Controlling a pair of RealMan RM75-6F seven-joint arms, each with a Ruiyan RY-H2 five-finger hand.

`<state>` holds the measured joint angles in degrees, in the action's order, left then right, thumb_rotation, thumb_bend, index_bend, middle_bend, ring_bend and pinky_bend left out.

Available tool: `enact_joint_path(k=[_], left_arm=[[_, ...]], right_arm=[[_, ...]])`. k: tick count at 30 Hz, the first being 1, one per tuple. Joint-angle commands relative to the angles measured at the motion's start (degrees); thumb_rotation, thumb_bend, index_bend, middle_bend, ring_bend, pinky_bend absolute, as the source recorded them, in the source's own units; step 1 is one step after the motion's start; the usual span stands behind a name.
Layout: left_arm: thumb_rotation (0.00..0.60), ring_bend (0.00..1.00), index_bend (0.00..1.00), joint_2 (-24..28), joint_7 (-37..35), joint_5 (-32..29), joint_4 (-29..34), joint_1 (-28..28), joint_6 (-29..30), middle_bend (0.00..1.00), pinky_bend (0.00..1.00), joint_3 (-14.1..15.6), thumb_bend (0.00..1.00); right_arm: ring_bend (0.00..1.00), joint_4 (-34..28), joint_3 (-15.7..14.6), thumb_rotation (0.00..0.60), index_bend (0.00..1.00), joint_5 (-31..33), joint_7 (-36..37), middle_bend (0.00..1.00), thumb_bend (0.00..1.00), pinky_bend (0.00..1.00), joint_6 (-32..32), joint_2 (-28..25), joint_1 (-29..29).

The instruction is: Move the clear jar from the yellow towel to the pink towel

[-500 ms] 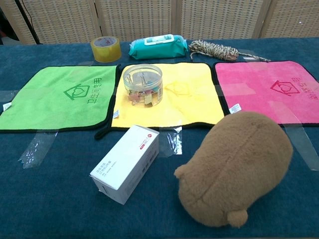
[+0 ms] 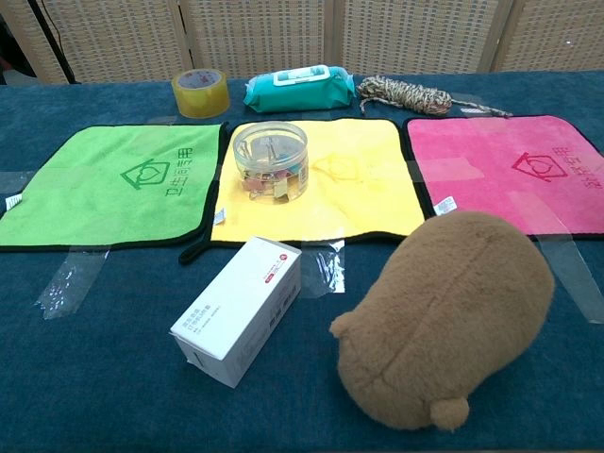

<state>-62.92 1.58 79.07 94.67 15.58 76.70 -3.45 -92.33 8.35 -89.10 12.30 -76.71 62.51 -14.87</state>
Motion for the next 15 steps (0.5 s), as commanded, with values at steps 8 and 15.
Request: enact_joint_path(k=[8, 15], left_arm=[[0.600, 0.00, 0.00, 0.67, 1.00, -0.11, 1.50, -0.24, -0.47, 0.00, 0.00, -0.19, 0.00], [0.600, 0.00, 0.00, 0.63, 1.87, -0.46, 1.78, -0.01, -2.07, 0.00, 0.00, 0.10, 0.00]], right_arm=[[0.00, -6.50, 9.10, 0.600, 0.00, 6.60, -6.34, 0.00, 0.00, 0.00, 29.38, 1.74, -25.87], [0.00, 0.09, 11.69, 0.600, 0.00, 17.86, -14.53, 0.00, 0.00, 0.00, 39.95, 11.66, -38.25]])
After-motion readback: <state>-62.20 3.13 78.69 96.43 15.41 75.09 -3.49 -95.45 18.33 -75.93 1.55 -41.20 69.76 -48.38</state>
